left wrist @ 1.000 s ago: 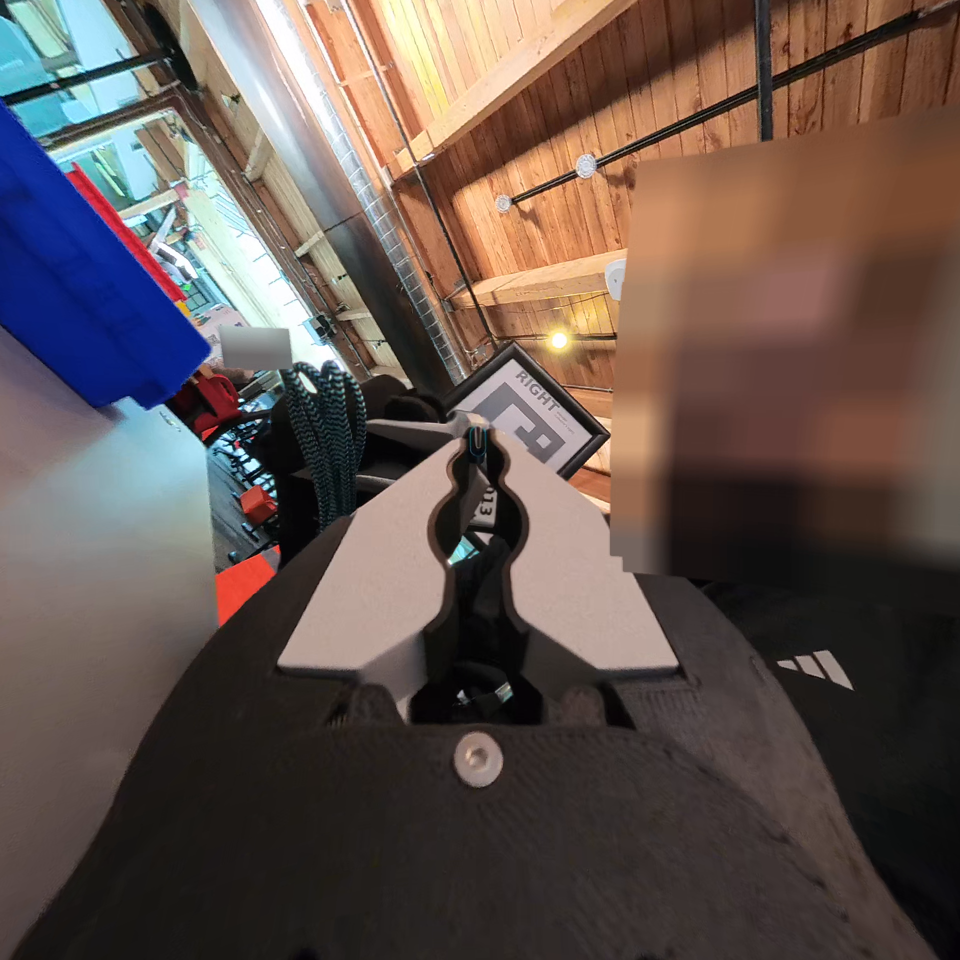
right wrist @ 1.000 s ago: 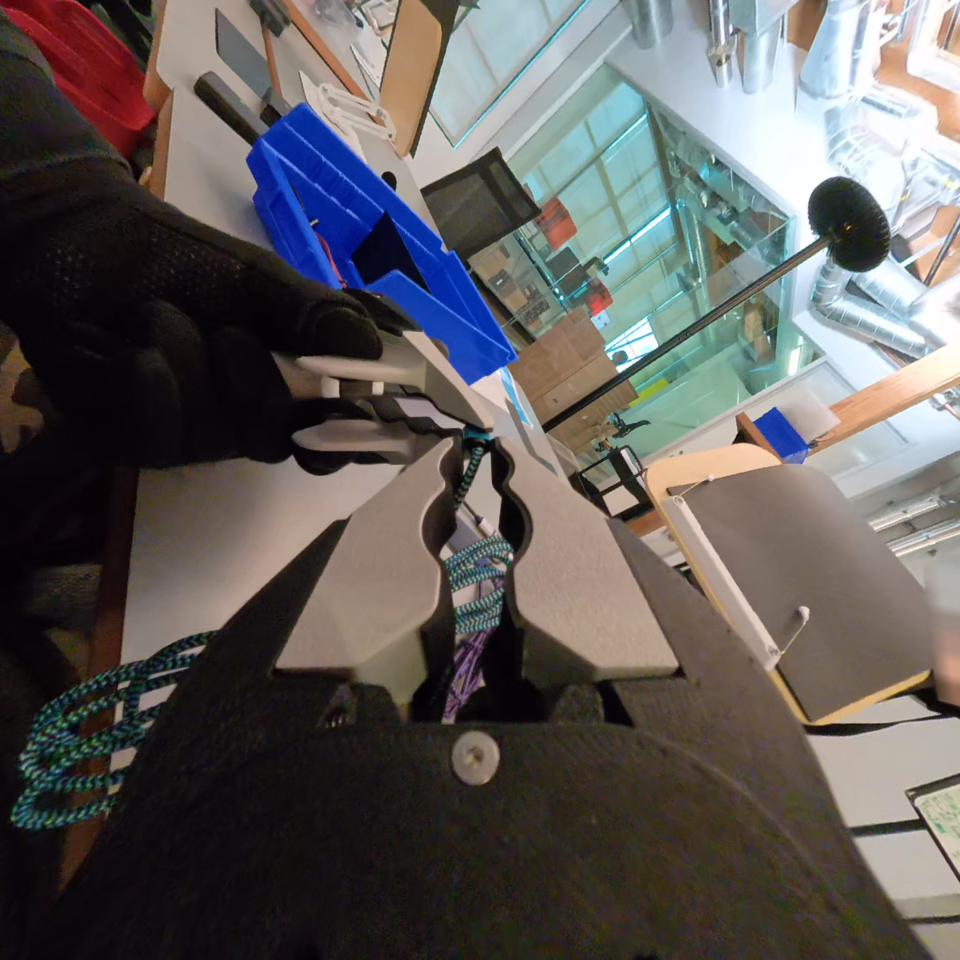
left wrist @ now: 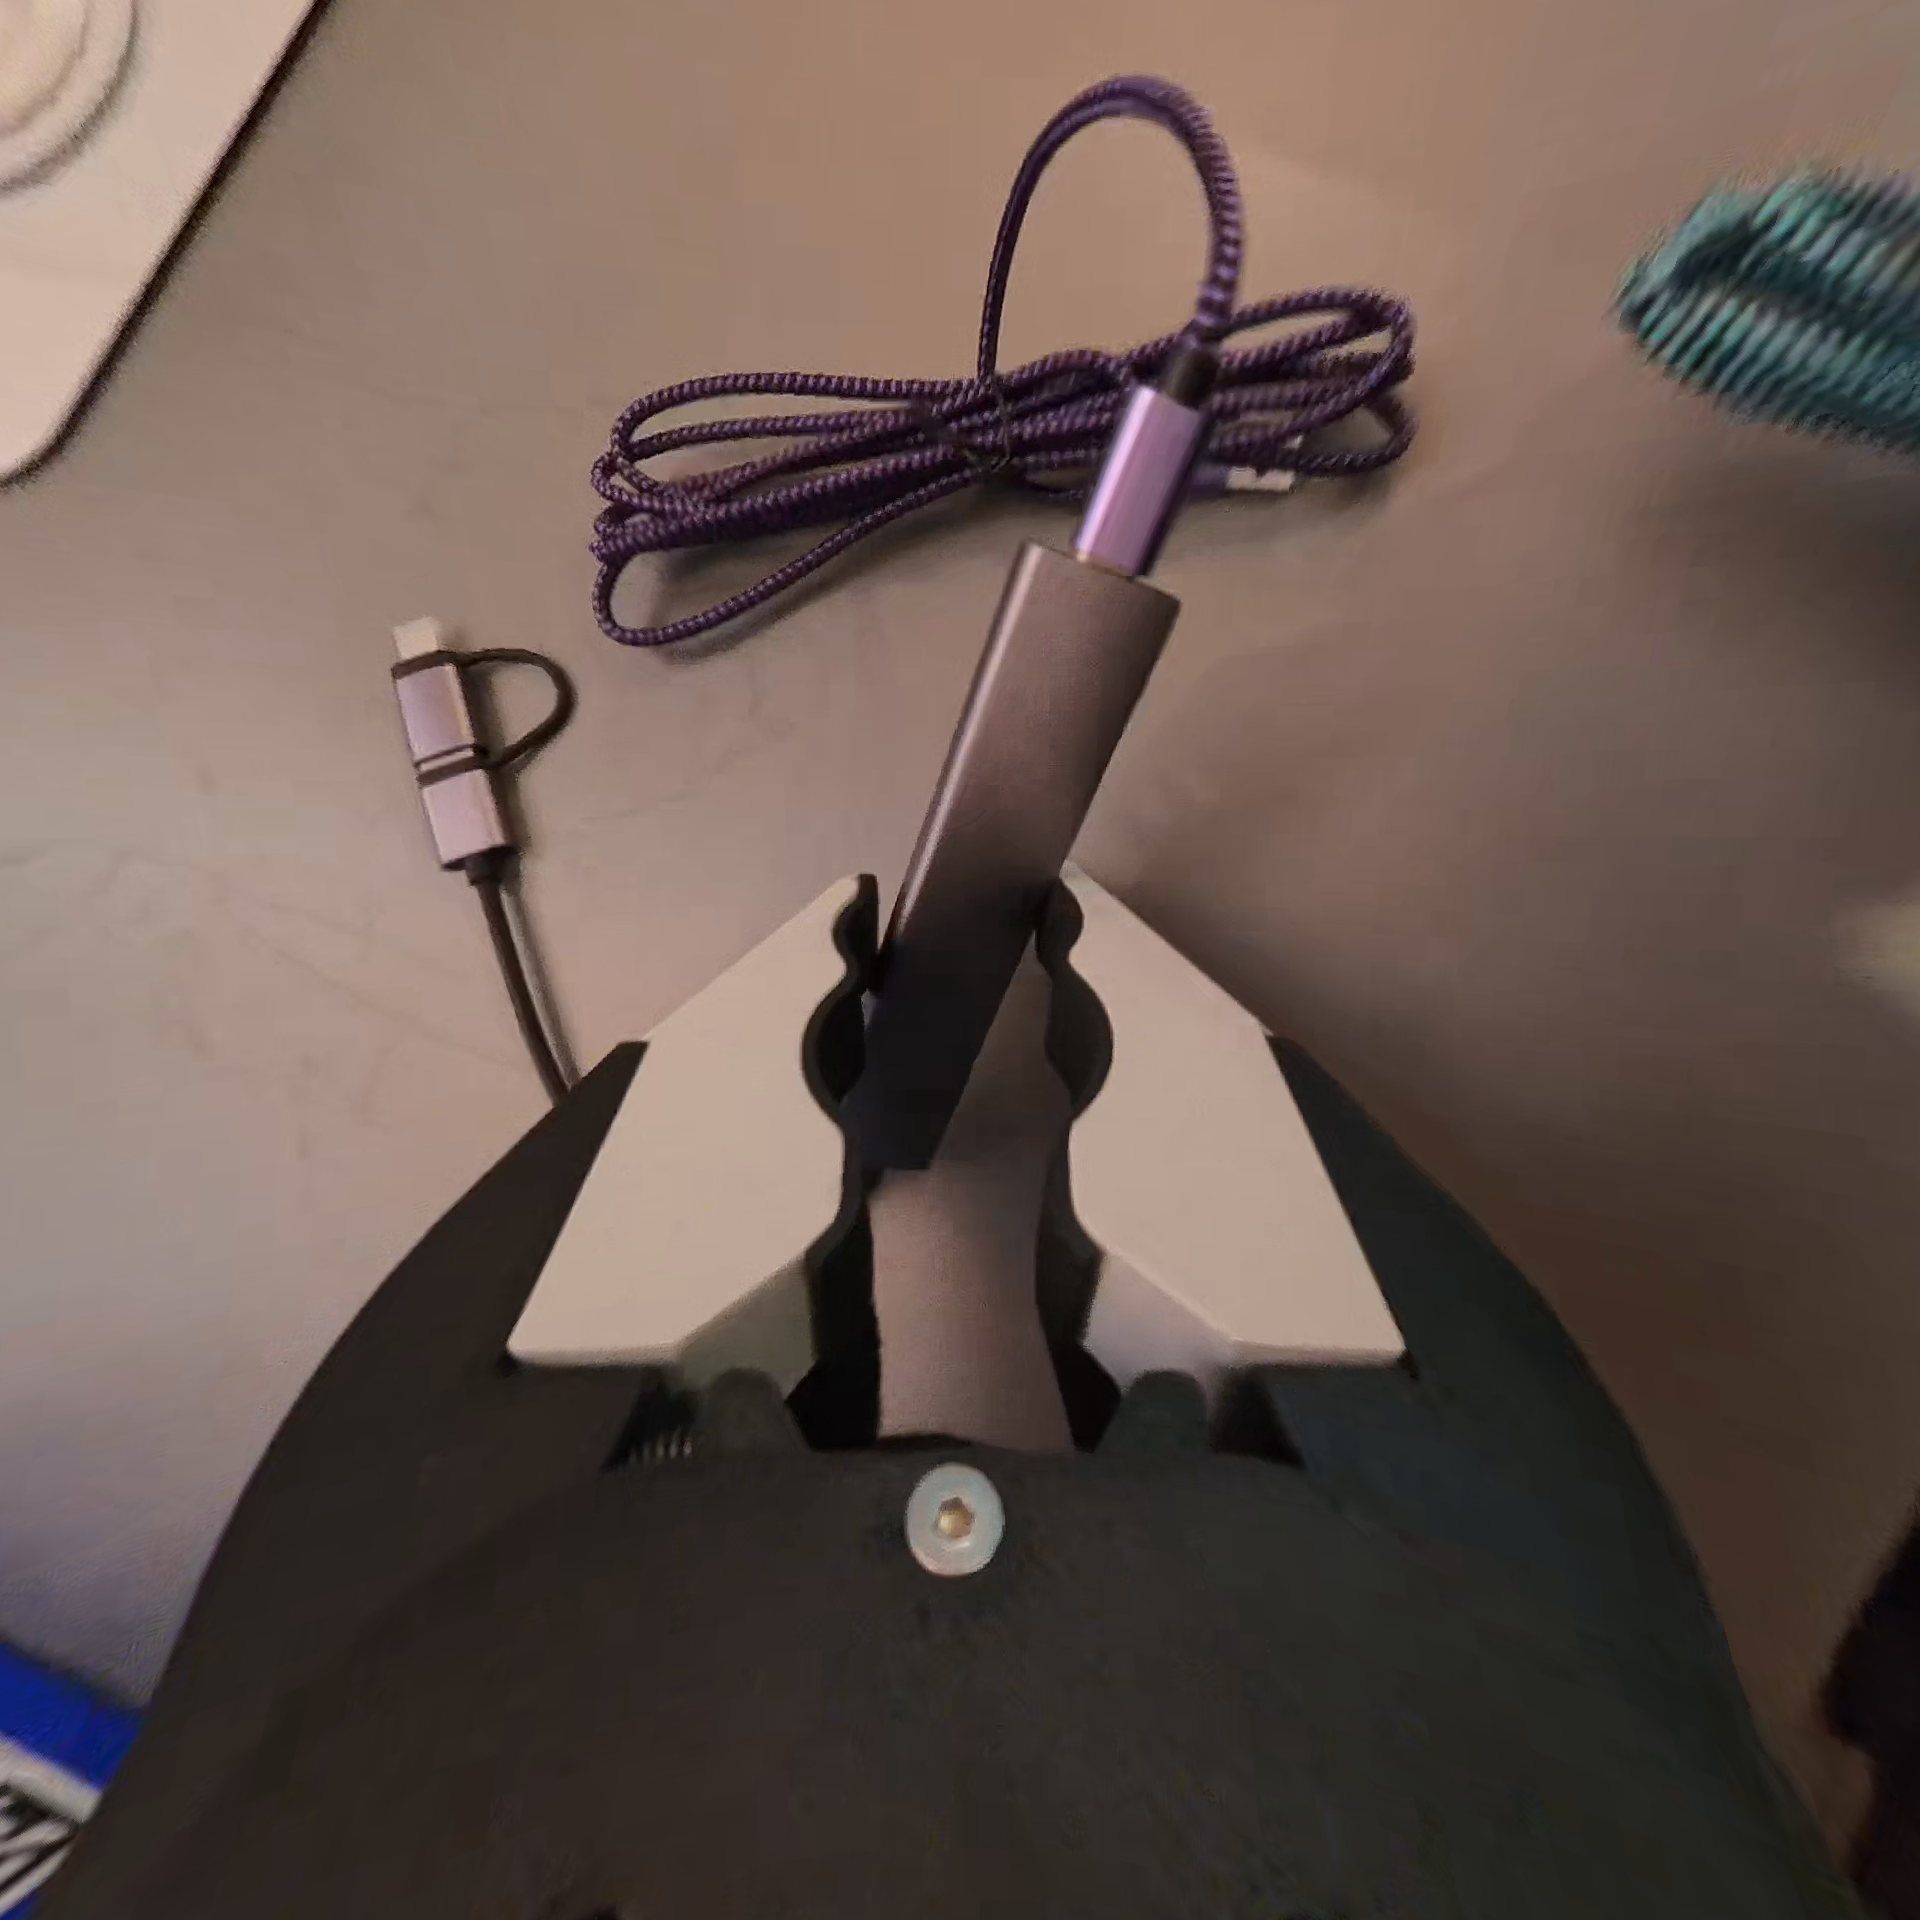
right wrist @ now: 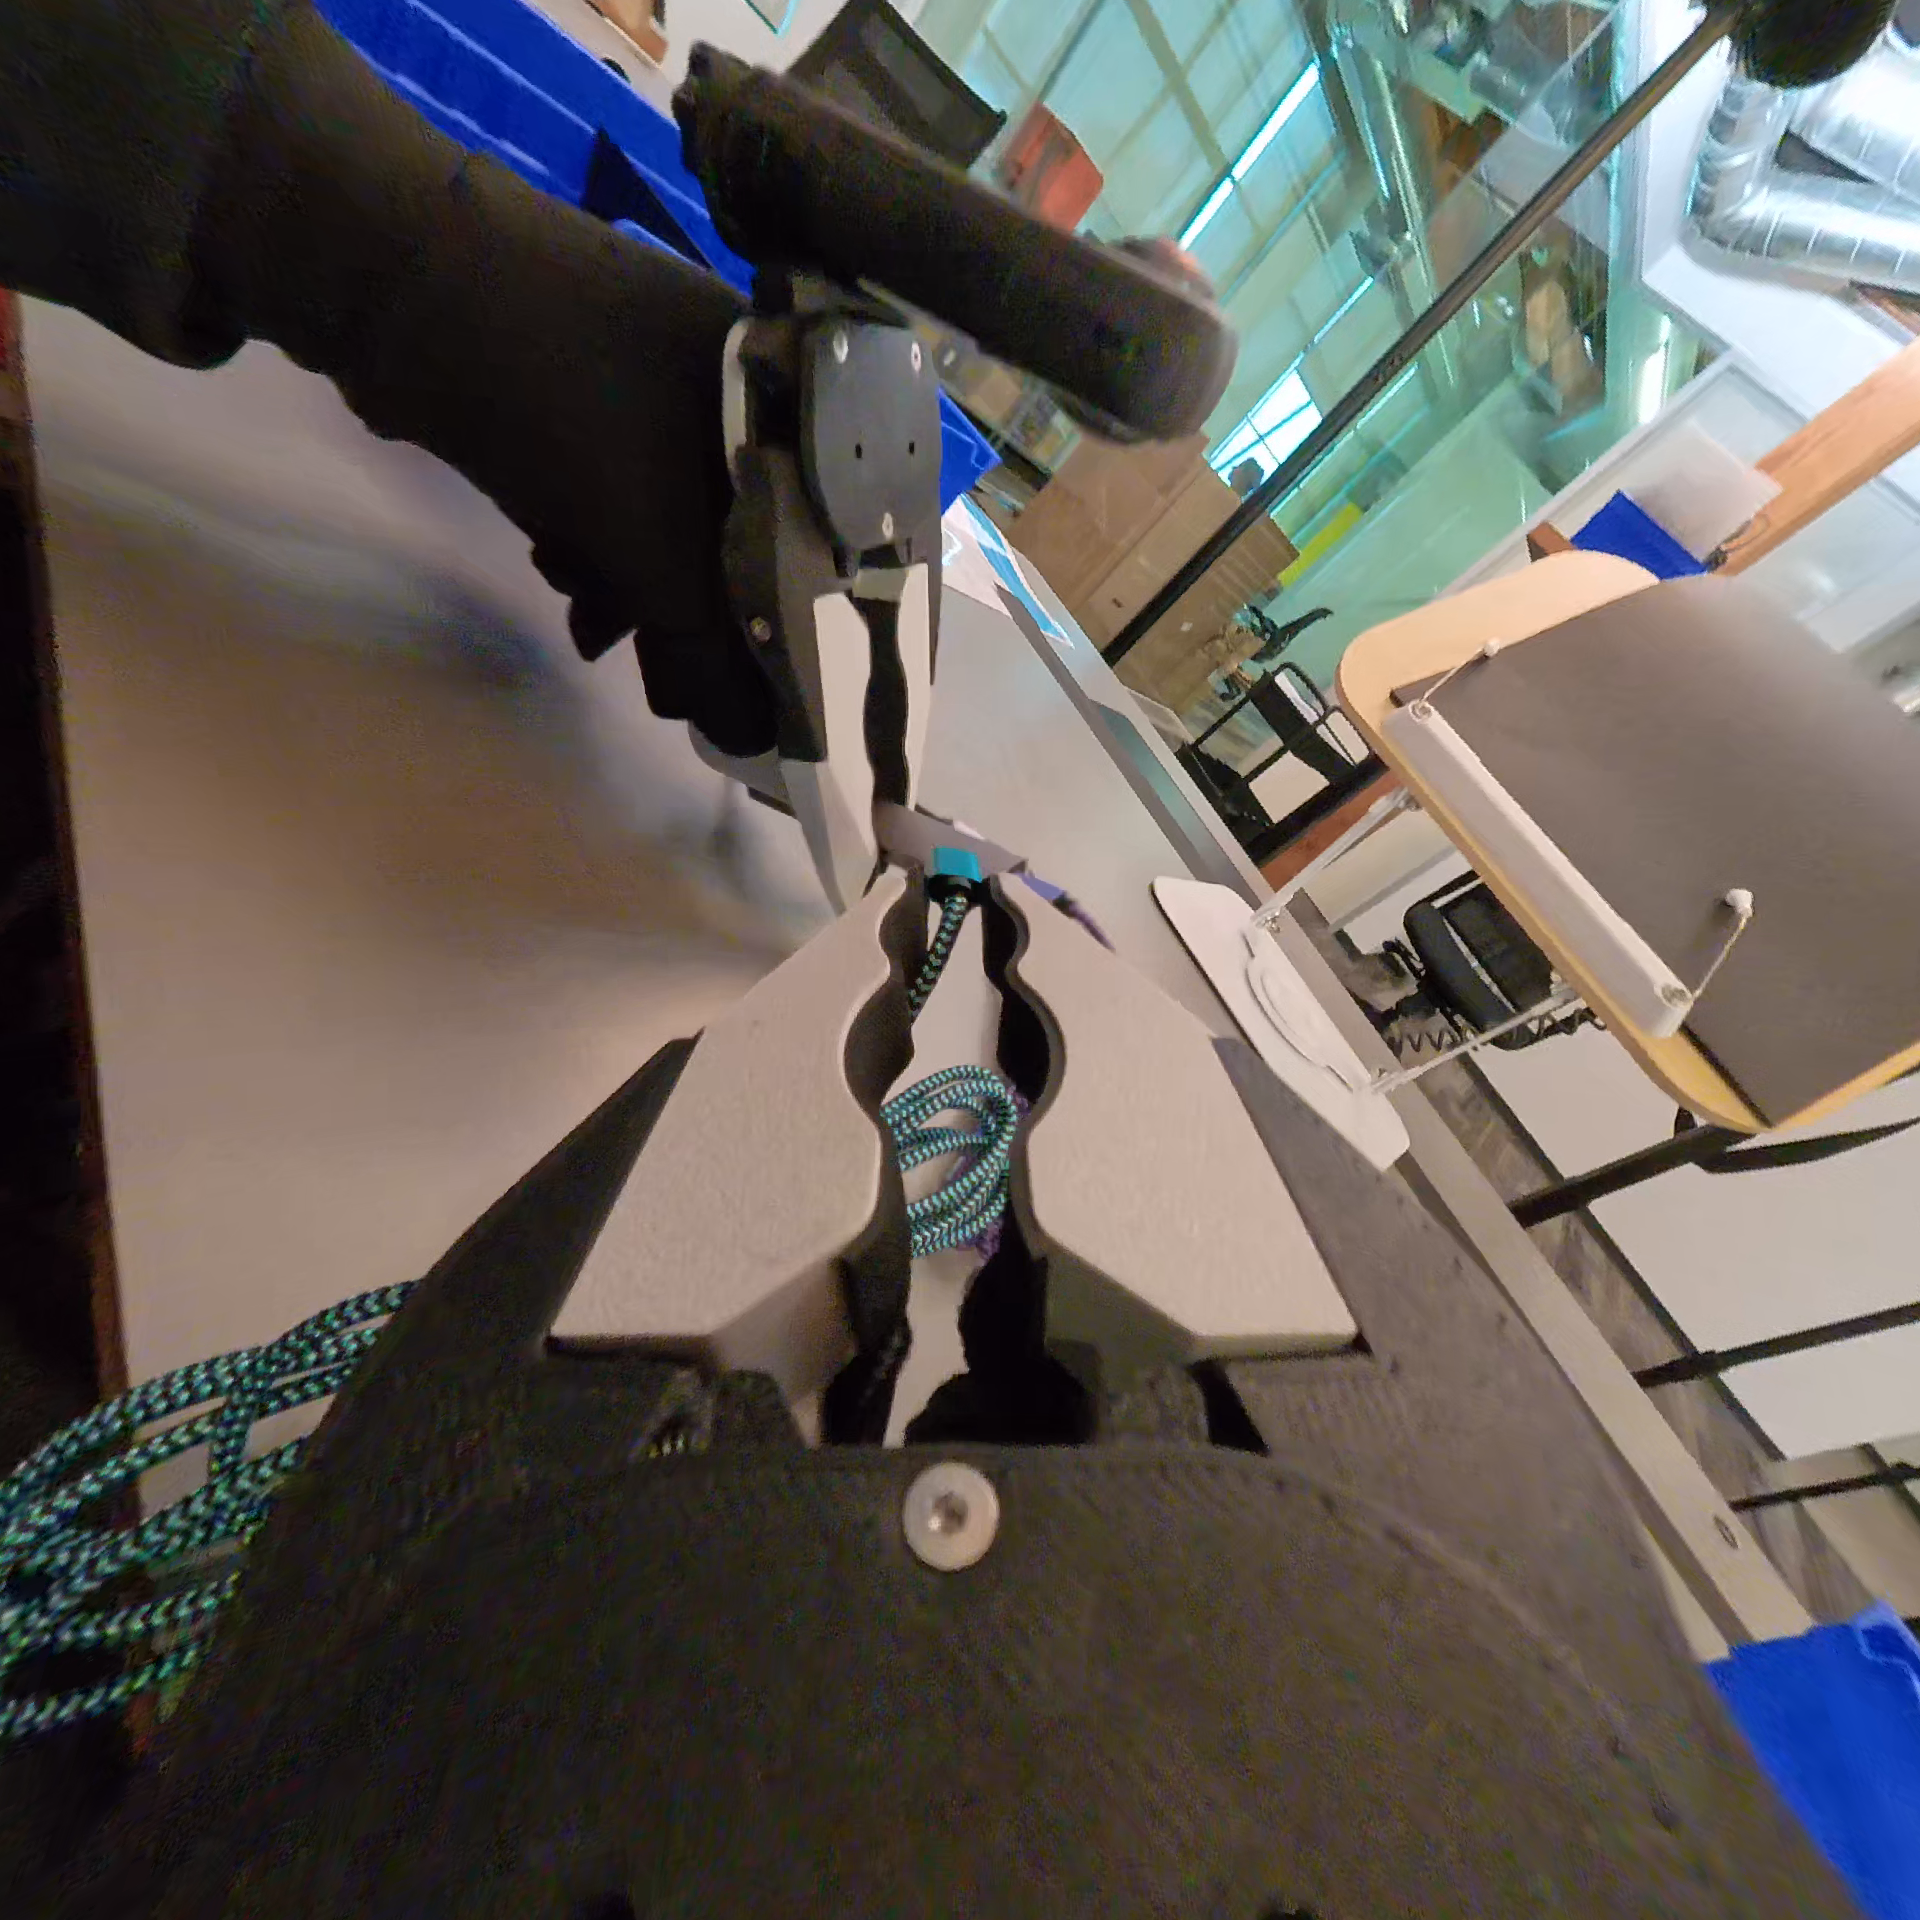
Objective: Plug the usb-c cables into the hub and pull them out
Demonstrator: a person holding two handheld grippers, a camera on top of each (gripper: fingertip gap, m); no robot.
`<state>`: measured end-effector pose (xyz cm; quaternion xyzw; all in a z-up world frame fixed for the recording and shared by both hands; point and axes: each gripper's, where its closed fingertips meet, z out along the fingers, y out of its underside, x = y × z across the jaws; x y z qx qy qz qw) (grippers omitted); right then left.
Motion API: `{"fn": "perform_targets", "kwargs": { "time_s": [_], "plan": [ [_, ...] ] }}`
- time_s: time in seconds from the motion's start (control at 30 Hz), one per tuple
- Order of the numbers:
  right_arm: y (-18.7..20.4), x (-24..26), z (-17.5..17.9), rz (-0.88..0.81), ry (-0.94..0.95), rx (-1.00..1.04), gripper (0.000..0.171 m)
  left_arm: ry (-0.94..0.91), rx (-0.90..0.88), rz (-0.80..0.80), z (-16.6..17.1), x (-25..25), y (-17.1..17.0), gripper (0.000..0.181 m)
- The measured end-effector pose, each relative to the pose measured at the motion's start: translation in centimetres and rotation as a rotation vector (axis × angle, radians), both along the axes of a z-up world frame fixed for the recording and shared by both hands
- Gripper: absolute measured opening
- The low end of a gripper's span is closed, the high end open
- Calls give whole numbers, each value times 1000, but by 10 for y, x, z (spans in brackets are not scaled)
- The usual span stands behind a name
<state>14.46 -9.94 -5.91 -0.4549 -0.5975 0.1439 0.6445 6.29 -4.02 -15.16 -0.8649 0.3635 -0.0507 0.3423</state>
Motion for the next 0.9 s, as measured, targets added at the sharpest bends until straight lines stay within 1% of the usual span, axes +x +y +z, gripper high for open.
{"fn": "perform_targets", "kwargs": {
  "time_s": [0.13, 0.2, 0.3, 0.57, 0.9],
  "plan": [
    [14, -5, -1, -46, -1, -44, 6, -310, -150, 55, 20, 24, -5, 21],
    [22, -8, -3, -66, -9, -69, 5, -381, -203, 61, 24, 33, -8, 21],
    [31, -13, -6, -79, -11, -117, 6, -447, -229, 63, 25, 41, -10, 21],
    [44, -18, -15, -97, -20, -182, 6, -468, -211, 81, 23, 52, -11, 20],
    [53, -11, -21, -147, -13, -191, 6, -478, -208, 83, 24, 59, -12, 20]
  ]
}}
